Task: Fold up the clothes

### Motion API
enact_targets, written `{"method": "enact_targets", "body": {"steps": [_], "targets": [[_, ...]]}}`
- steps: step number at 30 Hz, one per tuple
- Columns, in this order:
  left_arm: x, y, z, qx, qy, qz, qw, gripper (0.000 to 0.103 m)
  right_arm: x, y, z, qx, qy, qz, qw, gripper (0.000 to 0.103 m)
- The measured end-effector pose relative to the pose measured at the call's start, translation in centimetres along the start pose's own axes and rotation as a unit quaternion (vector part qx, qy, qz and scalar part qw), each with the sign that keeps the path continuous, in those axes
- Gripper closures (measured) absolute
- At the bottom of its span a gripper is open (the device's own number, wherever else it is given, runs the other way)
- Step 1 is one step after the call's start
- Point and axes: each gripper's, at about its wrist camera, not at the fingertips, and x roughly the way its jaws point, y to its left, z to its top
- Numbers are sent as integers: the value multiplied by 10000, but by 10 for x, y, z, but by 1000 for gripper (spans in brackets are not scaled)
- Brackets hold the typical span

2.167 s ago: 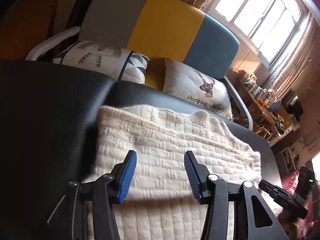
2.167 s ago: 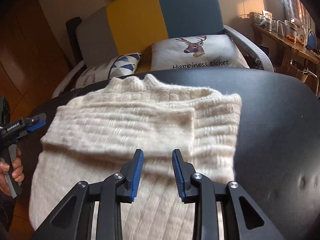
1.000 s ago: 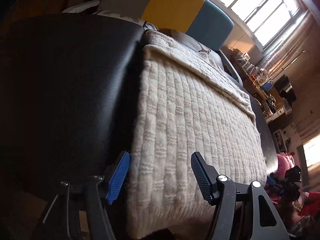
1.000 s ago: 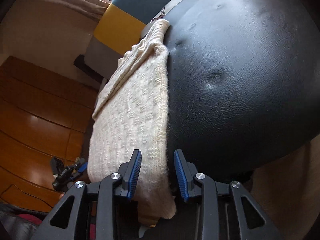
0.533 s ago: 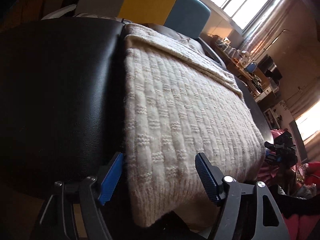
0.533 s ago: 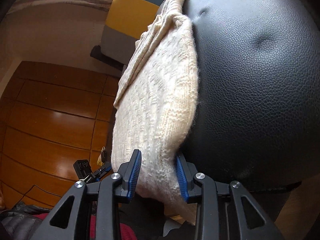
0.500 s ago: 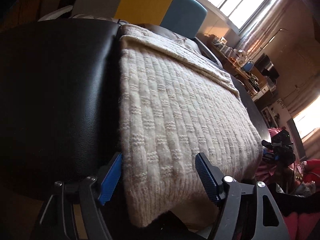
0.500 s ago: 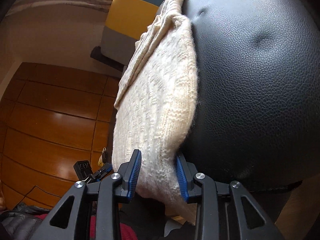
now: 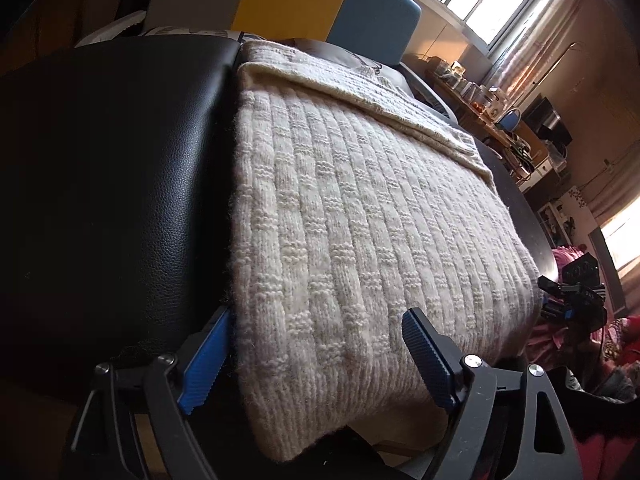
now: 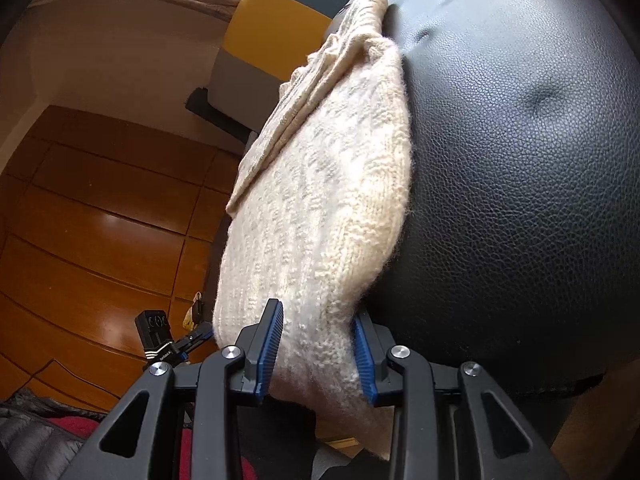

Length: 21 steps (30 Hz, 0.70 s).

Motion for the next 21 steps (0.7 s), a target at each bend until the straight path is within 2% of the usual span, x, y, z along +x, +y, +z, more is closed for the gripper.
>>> {"method": "enact_targets", "body": {"steps": [2,3,4,5,6,7,10,12,14,16,17,18,21], "targets": [[1,-2,0,5,-14,147,9999,21,1,2,-2,-38,14,-88,10000,81],[1,-1,1,-2,-26,209,9998,34,1,3,-3,-56,21,-132,9999,84],[0,1,2,-41,-41,247,9997,52,2,4,-4,-80,28,-173,9998,84],[-2,3,3,-80,-57,285,9995,61,4,7,-5,-135,32,-194,9997,84],[-3,5,4,-119,-72,323,9994,85,6,9,-6,-216,20,-211,9995,84],[-3,6,4,-160,-70,317,9993,92,8,13,-7,-295,1,-226,9993,82],[0,6,3,-185,-61,259,9995,90,14,24,-15,-437,-172,-237,9986,70],[1,3,3,-162,-54,216,9996,87,14,29,-21,-473,-297,-244,9981,69],[1,0,4,-129,-30,143,9998,74,11,28,-23,-389,-331,-122,9986,69],[1,-7,5,68,25,115,9999,60,-3,9,-16,-141,-286,17,9995,70],[2,-11,4,217,58,141,9996,57,-9,1,-13,-37,-274,56,9996,76],[2,-15,3,355,85,173,9992,53,-10,0,-14,-69,-298,57,9995,78],[3,-21,0,581,109,258,9979,47,-10,1,-17,-122,-357,93,9992,76]]}}
